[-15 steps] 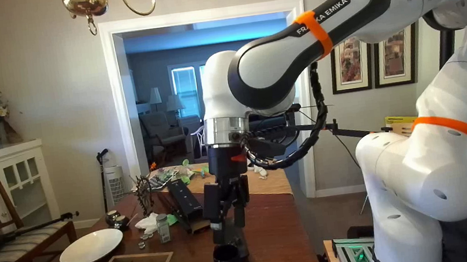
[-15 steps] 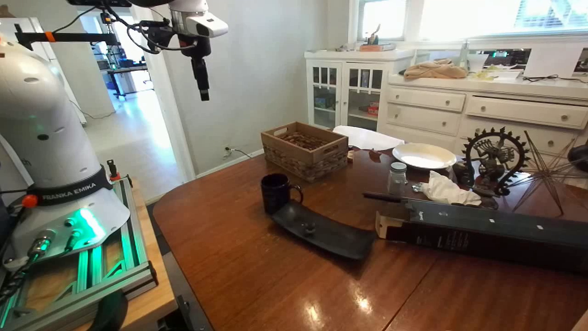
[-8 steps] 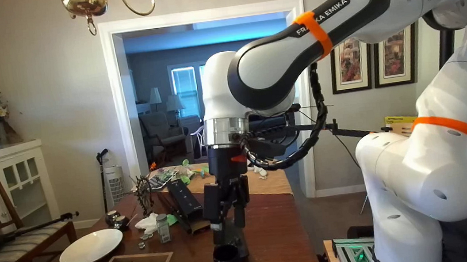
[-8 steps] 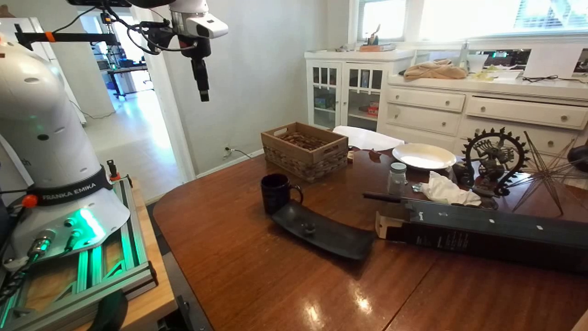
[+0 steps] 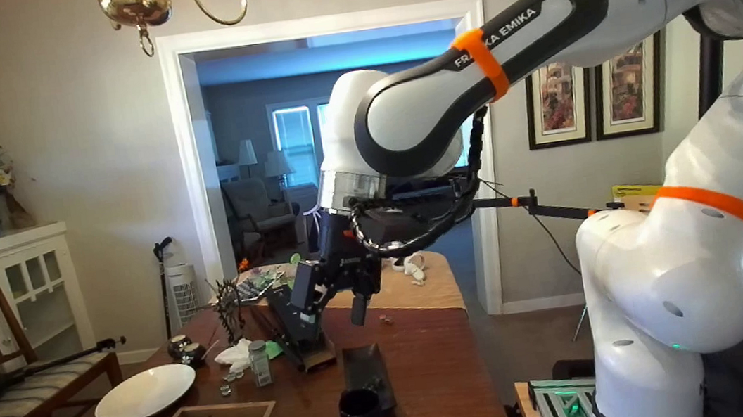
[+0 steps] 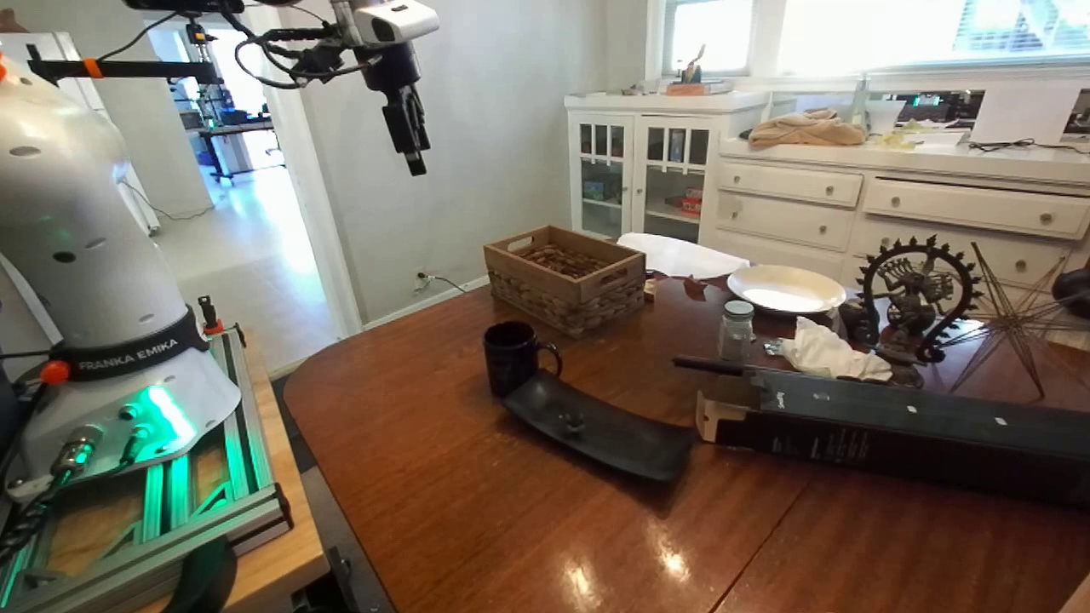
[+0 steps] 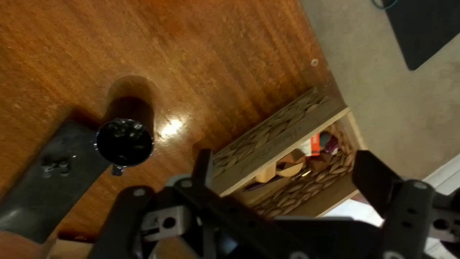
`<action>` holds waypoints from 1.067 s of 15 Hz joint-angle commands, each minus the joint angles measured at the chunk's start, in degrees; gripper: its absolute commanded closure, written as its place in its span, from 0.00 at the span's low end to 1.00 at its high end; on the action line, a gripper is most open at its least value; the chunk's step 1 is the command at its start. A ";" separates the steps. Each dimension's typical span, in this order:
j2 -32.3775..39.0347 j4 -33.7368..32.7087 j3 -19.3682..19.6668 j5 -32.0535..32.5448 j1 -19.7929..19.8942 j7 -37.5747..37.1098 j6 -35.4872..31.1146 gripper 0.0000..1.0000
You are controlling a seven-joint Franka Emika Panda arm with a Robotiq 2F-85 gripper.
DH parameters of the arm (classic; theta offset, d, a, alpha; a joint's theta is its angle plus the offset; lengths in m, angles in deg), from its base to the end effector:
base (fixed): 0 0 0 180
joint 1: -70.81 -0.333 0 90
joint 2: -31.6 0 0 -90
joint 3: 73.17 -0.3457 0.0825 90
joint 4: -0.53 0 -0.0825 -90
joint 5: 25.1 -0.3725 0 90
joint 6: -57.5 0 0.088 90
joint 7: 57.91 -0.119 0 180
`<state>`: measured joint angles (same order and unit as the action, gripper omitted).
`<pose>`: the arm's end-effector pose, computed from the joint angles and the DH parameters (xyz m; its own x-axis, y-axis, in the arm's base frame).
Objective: Move the brown and grey objects on the right to the left.
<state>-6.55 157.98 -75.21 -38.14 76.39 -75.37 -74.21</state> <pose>0.3283 -0.0134 0.4486 0.8584 -0.4932 0.1410 -0.4566 -0.8599 -0.2281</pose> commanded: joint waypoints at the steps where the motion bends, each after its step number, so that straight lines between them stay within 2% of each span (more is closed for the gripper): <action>1: 5.75 0.06 0.75 4.52 5.59 -2.65 -3.41 0.00; 3: 8.07 0.15 1.42 6.98 8.13 -2.89 -4.64 0.00; 4: 8.98 0.16 1.70 8.26 8.26 -1.44 -5.07 0.00; 5: 6.64 0.16 2.44 6.54 6.95 -1.21 -3.34 0.00; 13: 8.79 -0.03 2.67 7.79 7.49 -1.17 -4.15 0.00; 16: 12.79 -0.03 1.66 9.31 12.03 -10.36 -8.97 0.00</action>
<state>2.73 158.02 -73.30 -30.93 85.35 -79.29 -78.76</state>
